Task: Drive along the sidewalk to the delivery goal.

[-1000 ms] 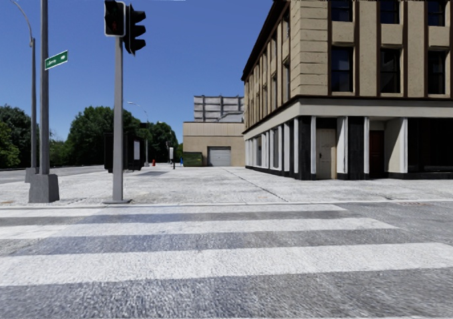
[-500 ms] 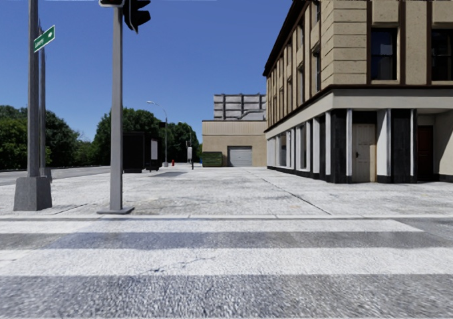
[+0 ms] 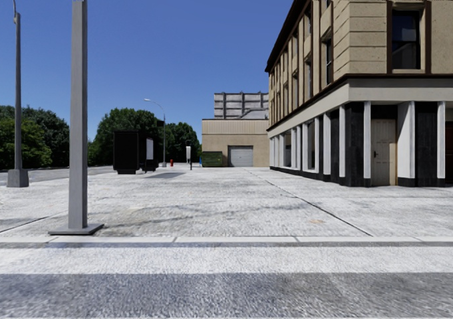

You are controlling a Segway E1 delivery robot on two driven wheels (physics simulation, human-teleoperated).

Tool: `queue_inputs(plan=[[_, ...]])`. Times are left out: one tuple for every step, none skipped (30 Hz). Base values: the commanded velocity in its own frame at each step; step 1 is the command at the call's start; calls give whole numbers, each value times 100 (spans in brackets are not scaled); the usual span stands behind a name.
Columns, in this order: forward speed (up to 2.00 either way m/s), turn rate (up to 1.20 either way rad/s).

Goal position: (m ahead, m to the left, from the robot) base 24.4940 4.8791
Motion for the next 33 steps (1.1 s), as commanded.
queue_inputs(plan=[[200,0],[200,0],[200,0],[200,3],[200,3],[200,5],[200,6],[200,6],[200,6],[200,6],[200,6],[200,6],[200,7],[200,11],[200,13],[200,13],[200,15],[200,15],[200,15],[200,16],[200,18],[200,19],[200,19],[200,19],[200,19],[200,19],[200,19],[200,19],[200,19],[200,19],[200,19],[200,19],[200,19]])
